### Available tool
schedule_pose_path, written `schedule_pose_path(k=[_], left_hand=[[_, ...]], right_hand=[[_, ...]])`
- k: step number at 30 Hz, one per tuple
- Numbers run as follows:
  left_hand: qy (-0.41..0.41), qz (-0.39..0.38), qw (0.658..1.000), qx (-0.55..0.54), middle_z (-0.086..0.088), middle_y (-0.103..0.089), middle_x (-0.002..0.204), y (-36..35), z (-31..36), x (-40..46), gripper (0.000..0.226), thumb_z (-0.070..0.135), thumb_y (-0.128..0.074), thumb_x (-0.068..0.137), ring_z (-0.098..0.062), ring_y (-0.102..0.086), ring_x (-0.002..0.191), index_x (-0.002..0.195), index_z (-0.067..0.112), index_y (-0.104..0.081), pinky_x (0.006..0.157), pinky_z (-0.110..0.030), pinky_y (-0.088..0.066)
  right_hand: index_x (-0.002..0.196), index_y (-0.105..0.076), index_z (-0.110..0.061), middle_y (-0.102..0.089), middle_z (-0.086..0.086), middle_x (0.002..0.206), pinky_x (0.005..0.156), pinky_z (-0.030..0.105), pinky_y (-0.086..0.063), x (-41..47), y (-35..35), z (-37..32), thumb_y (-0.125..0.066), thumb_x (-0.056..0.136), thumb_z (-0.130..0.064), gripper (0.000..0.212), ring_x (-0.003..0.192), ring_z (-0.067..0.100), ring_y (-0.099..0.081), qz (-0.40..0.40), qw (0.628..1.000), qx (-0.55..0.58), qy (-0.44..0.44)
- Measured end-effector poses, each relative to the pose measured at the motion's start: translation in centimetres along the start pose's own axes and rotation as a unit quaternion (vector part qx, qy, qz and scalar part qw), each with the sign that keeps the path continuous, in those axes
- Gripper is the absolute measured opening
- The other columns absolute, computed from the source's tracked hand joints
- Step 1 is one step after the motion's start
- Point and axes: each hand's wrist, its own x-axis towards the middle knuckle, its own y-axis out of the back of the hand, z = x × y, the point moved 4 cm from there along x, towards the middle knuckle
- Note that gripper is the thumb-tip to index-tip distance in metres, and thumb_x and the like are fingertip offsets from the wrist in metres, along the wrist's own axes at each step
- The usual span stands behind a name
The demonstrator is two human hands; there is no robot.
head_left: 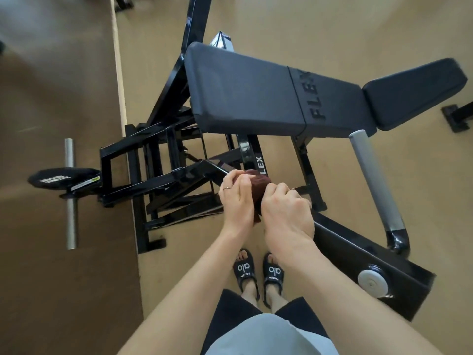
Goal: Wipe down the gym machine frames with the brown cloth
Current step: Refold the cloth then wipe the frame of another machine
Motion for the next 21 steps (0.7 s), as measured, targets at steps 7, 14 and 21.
schedule_pose_path(k=[7,14,21], left_hand=[[0.053,0.076,0.995,-0.029,-0.012,-0.051,0.128,1.4,-3.5,5.5,0.019,0.027,-0.047,0.104,-0.028,-0.057,0.113,0.112,0.029,-0.063,0.079,-0.037,-0.061],[0.114,0.113,0.987,-0.021,-0.010,-0.043,0.130,4.2,-7.6,12.8,0.022,0.034,-0.047,0.101,-0.017,-0.055,0.106,0.121,0.027,-0.053,0.086,-0.030,-0.054],[0.010,0.045,0.992,0.116,0.005,-0.046,0.129,4.5,-7.2,11.4,0.019,0.053,-0.032,0.099,-0.029,-0.047,0.127,0.101,0.057,-0.050,0.108,-0.060,-0.038]], right_hand=[[0.125,-0.042,-0.005,-0.057,0.020,0.114,0.084,0.047,-0.058,0.5,-0.4,0.0,-0.080,0.086,-0.023,0.057,0.103,0.035,-0.063,-0.008,1.000,0.000,-0.008],[0.127,-0.037,-0.006,-0.055,0.019,0.118,0.088,0.045,-0.058,0.6,-0.8,0.2,-0.077,0.088,-0.021,0.058,0.106,0.035,-0.062,-0.024,1.000,-0.008,-0.009],[0.142,-0.035,-0.009,-0.053,0.016,0.132,0.109,0.049,-0.040,2.3,0.5,-3.0,-0.074,0.087,-0.027,0.069,0.124,0.035,-0.052,-0.012,1.000,0.007,-0.015]])
